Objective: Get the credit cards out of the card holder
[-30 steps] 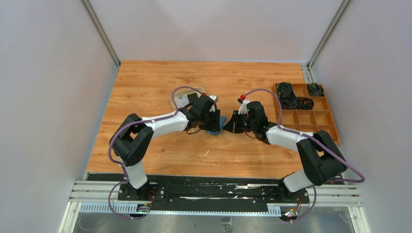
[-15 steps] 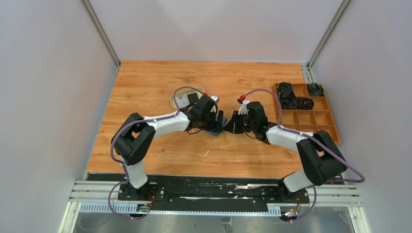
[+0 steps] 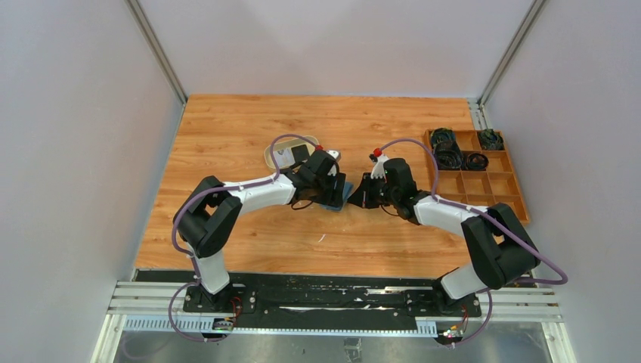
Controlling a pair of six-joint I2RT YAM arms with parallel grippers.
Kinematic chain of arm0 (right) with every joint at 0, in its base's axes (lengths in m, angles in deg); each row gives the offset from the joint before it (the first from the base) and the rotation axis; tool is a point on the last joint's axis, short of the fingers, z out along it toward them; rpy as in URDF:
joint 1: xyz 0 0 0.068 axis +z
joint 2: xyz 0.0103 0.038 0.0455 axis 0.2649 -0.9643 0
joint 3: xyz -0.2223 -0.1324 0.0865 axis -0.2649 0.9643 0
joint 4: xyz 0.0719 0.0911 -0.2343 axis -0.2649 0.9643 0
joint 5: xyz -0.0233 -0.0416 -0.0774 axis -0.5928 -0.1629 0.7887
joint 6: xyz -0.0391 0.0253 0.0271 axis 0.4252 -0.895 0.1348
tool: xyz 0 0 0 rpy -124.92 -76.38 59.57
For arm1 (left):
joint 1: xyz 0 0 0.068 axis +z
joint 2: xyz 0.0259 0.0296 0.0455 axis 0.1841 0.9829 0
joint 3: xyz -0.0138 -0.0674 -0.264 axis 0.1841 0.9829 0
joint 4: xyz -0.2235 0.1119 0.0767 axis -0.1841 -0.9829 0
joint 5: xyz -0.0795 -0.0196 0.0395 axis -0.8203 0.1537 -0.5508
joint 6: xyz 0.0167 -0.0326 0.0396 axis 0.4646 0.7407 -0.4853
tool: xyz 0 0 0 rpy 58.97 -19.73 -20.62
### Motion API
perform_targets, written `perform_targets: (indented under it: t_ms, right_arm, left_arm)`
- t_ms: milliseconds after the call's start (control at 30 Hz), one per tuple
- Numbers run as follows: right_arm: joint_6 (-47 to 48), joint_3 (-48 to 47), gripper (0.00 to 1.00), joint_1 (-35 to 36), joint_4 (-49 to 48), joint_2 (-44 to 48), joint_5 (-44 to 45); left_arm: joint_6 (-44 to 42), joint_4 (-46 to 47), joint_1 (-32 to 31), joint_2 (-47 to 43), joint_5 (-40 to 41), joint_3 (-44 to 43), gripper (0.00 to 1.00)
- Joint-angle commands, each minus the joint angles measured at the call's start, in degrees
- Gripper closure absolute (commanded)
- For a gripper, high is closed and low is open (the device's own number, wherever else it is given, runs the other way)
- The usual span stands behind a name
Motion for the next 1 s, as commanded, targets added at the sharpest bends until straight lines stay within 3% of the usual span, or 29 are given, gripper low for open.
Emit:
perform_targets:
  t_ms: [0, 600, 967]
  right_arm:
    - [0.8, 1.0, 1.0, -0.2, 0.7, 1.3, 0.1]
    - [3.4, 1.0, 1.0, -0.2, 3.5, 3.8, -2.3]
    - [5.5, 1.2, 1.0, -0.2, 5.4, 3.1, -6.3]
  left_arm:
    - [-1.6, -3.4, -0.6, 0.9, 4.3, -1.7, 0.33]
    - [-3.1, -5.0, 0.8, -2.2, 13.1, -2.3, 0.32]
    - [-4.1, -4.6, 1.3, 0.2, 11.8, -8.5, 0.31]
